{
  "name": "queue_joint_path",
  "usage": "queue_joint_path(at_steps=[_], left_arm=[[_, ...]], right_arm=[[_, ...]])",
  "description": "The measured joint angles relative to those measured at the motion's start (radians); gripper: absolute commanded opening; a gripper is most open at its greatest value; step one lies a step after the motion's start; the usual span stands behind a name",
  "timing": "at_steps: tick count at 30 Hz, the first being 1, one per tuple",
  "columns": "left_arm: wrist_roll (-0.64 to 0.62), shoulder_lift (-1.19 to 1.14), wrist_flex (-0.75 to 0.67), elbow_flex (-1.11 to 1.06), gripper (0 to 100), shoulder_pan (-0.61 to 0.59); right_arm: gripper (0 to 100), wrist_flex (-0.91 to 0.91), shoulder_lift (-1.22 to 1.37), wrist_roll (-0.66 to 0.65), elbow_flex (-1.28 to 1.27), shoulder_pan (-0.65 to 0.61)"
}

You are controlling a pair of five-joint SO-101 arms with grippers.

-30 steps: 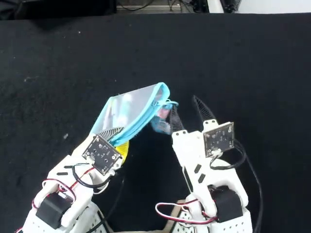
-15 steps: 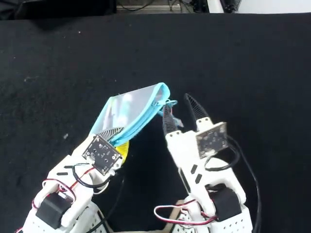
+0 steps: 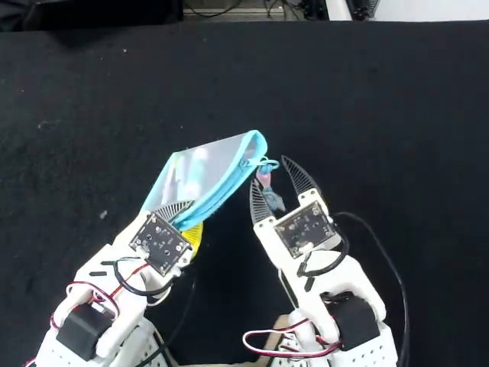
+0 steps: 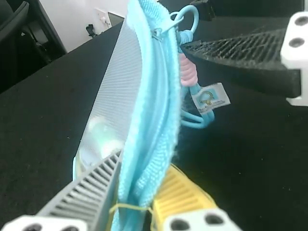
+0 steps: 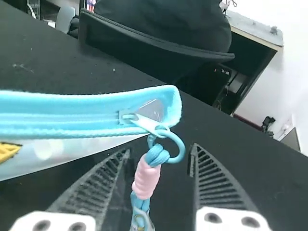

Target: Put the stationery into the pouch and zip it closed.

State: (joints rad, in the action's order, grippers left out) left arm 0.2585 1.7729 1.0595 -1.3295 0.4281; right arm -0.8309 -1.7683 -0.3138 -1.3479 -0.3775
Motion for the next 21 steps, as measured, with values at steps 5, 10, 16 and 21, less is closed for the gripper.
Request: queue_joint_path(at_steps=[5,10,16,21], left_arm=[[0.000,0.000,0.000,0.000,3,-0.002],[0.000,0.000,0.000,-0.002,3,-0.002],[0.000,0.000,0.000,-0.002,3,-0.002],[0.000,0.000,0.000,-0.002,3,-0.002]], right_arm=[[18.0,0.034,0.000,-0.008,0.000,0.000],[18.0,0.087,0.150,-0.012,0.002,0.040],[17.2,0.091,0.230,-0.012,0.026,0.043],[11.3,0.081,0.186,-0.012,0.028,0.040]])
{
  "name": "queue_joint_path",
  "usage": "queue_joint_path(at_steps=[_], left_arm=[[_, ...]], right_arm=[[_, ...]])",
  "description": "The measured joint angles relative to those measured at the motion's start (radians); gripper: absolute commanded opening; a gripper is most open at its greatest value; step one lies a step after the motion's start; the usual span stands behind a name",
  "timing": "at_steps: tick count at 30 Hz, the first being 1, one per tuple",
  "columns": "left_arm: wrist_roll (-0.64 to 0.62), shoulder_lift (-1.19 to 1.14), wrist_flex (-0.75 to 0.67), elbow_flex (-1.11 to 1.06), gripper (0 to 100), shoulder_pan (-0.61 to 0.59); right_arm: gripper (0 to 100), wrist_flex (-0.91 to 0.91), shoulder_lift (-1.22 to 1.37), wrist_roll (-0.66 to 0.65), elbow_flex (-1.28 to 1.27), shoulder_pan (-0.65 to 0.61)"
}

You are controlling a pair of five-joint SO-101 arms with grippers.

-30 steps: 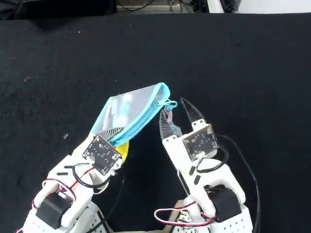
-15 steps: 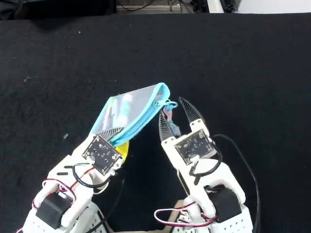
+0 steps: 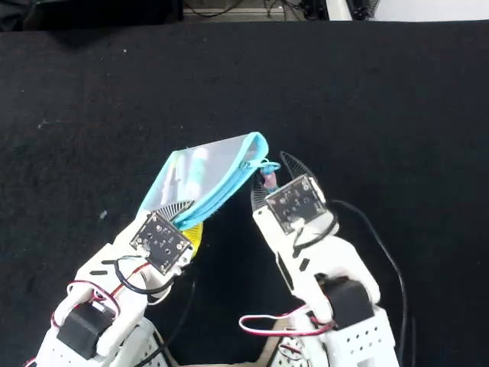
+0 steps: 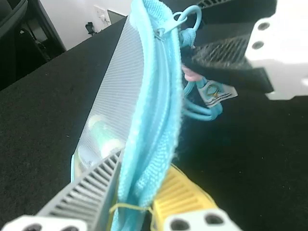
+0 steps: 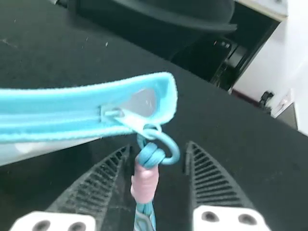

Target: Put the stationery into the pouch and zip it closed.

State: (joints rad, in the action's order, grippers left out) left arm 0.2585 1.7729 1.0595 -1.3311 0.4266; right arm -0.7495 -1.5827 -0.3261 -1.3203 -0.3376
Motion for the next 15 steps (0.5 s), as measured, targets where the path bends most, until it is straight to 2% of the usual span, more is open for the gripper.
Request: queue_joint_path(at_steps=[5,9,15], left_arm=[[0.000,0.000,0.000,0.000,3,0.000],[0.000,0.000,0.002,0.000,3,0.000],[0.000,0.000,0.002,0.000,3,0.000]], right_arm=[[10.3,-0.034,-0.117,0.000,0.000,-0.002],[0.8,-0.035,-0.183,0.000,-0.006,-0.002],[3.4,-0.035,-0.190,0.000,-0.009,0.000]])
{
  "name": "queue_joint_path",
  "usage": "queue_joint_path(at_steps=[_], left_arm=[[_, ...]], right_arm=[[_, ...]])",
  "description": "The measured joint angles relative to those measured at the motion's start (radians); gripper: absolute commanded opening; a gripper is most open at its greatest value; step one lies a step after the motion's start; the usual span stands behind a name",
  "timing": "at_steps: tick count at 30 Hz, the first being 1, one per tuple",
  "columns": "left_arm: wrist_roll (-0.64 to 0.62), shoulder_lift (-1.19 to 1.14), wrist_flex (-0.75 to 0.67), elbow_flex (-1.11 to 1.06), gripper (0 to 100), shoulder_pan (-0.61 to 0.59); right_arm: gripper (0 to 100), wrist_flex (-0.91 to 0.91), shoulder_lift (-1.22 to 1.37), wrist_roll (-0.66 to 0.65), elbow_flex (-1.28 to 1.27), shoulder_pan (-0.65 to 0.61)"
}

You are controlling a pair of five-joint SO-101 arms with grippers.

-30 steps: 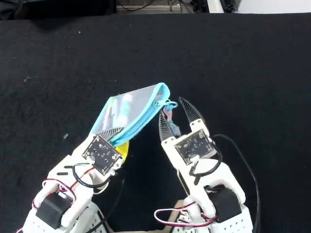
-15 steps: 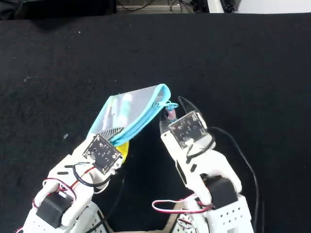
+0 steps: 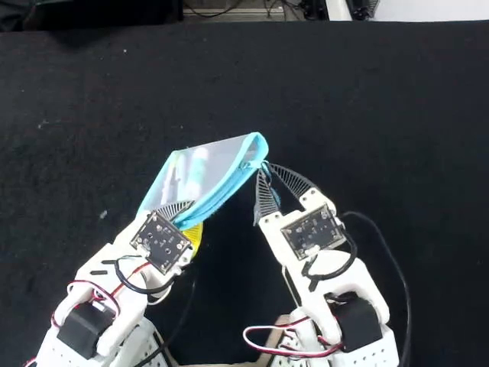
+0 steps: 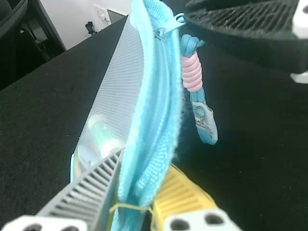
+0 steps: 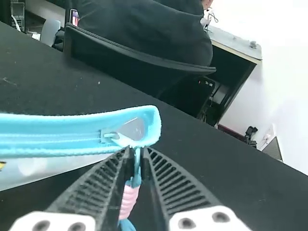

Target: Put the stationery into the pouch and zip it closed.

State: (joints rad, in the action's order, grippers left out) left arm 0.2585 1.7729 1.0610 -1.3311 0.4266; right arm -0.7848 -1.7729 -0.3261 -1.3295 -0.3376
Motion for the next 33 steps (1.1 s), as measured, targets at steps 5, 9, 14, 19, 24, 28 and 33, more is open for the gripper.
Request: queue_joint_path(at_steps=[5,9,14,19,24,28,33], left_arm=[[0.000,0.000,0.000,-0.002,3,0.000],[0.000,0.000,0.000,-0.002,3,0.000],[0.000,0.000,0.000,-0.002,3,0.000],[0.000,0.000,0.000,-0.002,3,0.000],[0.000,0.000,0.000,-0.002,3,0.000],[0.000,0.000,0.000,-0.002,3,0.000],[0.000,0.000,0.000,-0.002,3,0.000]], right_arm=[[4.8,0.000,-0.002,0.000,0.000,0.000],[13.2,-0.031,-0.002,0.000,0.000,0.000],[13.4,-0.124,-0.002,0.000,0.026,0.000],[13.4,-0.133,-0.002,0.000,0.028,0.000],[13.4,-0.121,-0.002,0.000,0.028,0.000],[13.3,-0.043,-0.011,0.000,-0.031,-0.002],[11.3,0.011,-0.003,0.028,-0.052,-0.002]])
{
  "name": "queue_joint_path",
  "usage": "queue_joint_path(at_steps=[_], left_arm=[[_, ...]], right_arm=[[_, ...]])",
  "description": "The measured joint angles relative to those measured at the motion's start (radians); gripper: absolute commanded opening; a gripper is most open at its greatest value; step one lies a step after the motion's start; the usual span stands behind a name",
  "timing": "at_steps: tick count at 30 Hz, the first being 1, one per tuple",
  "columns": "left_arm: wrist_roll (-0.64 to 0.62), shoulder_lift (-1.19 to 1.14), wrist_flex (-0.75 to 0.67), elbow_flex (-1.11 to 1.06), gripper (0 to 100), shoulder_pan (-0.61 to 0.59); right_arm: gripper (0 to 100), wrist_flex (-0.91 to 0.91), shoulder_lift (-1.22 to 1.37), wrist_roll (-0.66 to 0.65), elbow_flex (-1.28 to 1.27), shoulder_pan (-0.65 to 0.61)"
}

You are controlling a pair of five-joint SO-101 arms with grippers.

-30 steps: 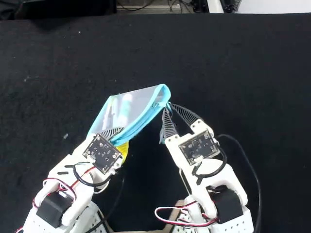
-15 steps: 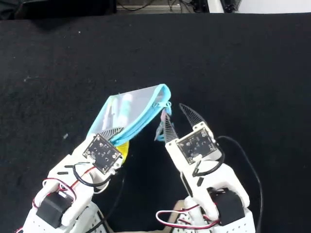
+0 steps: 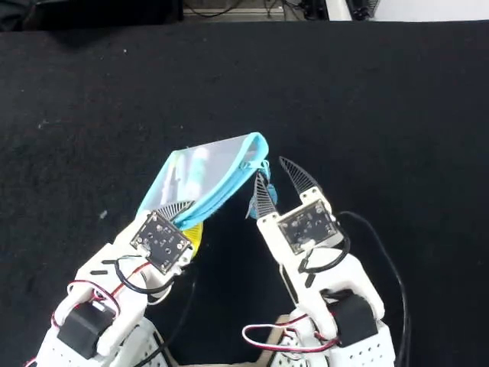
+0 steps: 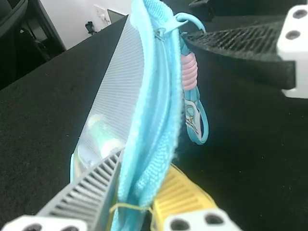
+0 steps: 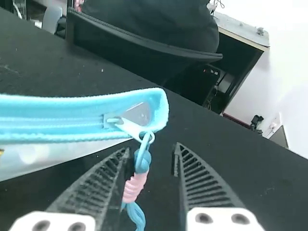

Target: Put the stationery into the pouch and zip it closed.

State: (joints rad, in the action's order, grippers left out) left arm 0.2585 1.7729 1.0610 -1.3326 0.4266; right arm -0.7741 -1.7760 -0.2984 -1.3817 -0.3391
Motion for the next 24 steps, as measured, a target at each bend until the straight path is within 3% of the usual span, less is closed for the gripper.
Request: queue_joint_path(at_steps=[4,15,24], left_arm=[[0.000,0.000,0.000,0.000,3,0.000],[0.000,0.000,0.000,0.000,3,0.000],[0.000,0.000,0.000,0.000,3,0.000]], right_arm=[[5.1,0.009,0.000,0.006,0.000,0.000],[6.0,0.037,-0.002,0.012,-0.032,0.006],[1.0,0.051,0.000,0.014,-0.041,0.006]])
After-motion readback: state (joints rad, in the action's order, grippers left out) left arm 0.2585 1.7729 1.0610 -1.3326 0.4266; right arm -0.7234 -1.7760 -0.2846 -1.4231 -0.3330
